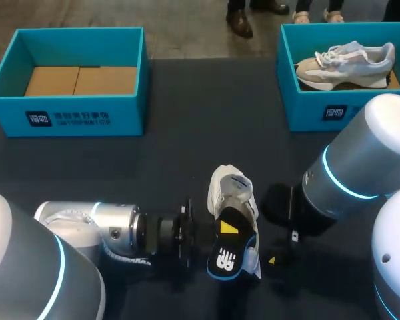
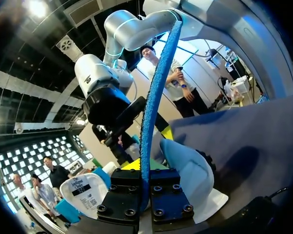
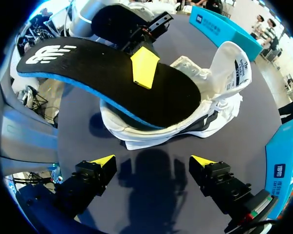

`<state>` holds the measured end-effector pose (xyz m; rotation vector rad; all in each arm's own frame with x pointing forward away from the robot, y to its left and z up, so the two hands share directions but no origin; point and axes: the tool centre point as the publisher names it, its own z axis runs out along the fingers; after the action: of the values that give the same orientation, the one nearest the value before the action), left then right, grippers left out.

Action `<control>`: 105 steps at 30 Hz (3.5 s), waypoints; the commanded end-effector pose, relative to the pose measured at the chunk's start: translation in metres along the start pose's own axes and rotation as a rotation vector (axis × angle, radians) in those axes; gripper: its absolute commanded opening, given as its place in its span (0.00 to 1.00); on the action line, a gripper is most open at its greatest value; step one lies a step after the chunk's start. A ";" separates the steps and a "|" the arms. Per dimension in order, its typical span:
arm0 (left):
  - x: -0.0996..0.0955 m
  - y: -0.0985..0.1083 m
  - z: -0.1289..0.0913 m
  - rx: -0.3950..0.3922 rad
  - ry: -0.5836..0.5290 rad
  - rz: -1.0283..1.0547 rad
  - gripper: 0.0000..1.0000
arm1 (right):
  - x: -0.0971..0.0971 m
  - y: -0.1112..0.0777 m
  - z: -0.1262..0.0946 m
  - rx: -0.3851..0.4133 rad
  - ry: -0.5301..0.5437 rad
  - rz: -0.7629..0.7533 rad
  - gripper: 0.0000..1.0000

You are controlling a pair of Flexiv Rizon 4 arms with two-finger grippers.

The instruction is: Take the shoe out of the shoebox, open the shoe tongue, remove and reinsert the insole, then place the shoe into the shoebox

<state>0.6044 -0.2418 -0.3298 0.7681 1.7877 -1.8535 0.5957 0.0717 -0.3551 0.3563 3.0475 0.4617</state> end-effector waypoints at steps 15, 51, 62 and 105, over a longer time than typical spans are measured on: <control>-0.005 0.011 0.008 -0.069 0.025 0.043 0.00 | 0.002 0.000 0.002 0.001 -0.006 0.001 1.00; 0.000 0.015 -0.002 -0.134 0.047 0.006 0.21 | 0.002 0.000 0.002 0.001 -0.006 0.001 1.00; 0.001 0.007 -0.005 -0.136 0.048 0.010 0.27 | 0.002 0.000 0.002 0.001 -0.006 0.001 1.00; 0.000 -0.017 0.015 -0.284 0.145 0.033 0.29 | 0.002 0.000 0.002 0.001 -0.006 0.001 1.00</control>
<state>0.5931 -0.2505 -0.3176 0.8357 2.0474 -1.5234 0.5957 0.0717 -0.3551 0.3563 3.0475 0.4616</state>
